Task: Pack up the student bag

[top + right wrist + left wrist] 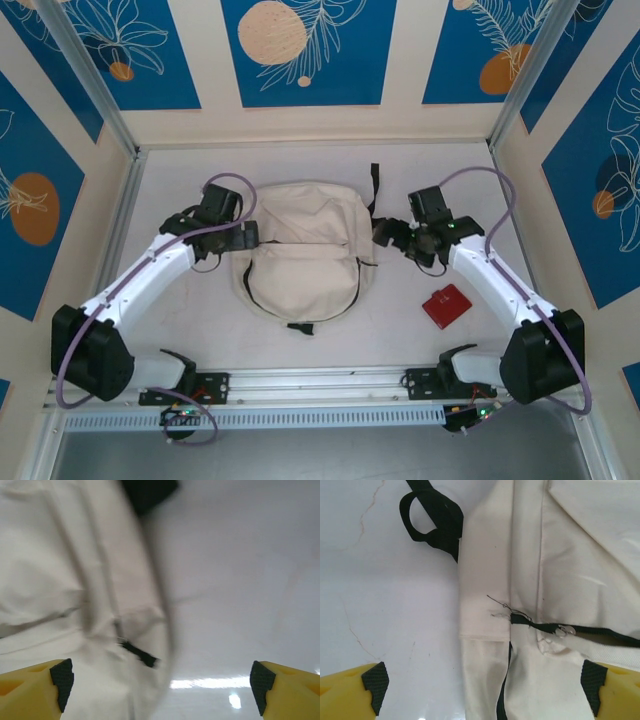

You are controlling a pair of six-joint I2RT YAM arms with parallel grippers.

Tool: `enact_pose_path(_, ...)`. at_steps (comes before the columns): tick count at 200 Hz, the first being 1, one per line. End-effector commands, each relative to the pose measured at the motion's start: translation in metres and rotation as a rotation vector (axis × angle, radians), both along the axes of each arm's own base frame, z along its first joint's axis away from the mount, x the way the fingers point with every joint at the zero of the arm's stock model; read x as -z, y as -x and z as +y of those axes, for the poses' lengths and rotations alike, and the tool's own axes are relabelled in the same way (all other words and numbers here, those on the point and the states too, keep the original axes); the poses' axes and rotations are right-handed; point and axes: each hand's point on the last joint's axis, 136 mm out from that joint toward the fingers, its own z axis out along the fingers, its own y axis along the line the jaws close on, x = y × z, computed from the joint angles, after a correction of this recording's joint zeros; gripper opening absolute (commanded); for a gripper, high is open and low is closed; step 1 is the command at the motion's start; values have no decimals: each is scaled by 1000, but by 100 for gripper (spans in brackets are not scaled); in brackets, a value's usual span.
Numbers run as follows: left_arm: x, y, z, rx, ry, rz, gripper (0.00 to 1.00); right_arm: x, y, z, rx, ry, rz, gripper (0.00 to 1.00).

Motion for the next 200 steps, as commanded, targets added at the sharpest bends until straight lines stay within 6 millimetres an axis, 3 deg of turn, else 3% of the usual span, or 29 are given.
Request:
enact_pose_path(1, -11, 6, 2, 65, -7, -7, 100, 30, 36, -35, 106, 97, 135, 93)
enact_pose_path(60, -14, 14, 8, 67, 15, -29, 100, 65, 82, -92, 373, 163, 272, 93)
enact_pose_path(117, -21, 14, 12, 49, 17, -65, 100, 84, 85, -116, 539, 64, 282, 92)
enact_pose_path(150, -19, 15, 10, 51, 33, -62, 100, 98, 83, -110, 525, 5, 297, 92)
enact_pose_path(200, -16, 16, 8, 60, 36, -52, 100, 103, 60, -77, 383, -126, 277, 89)
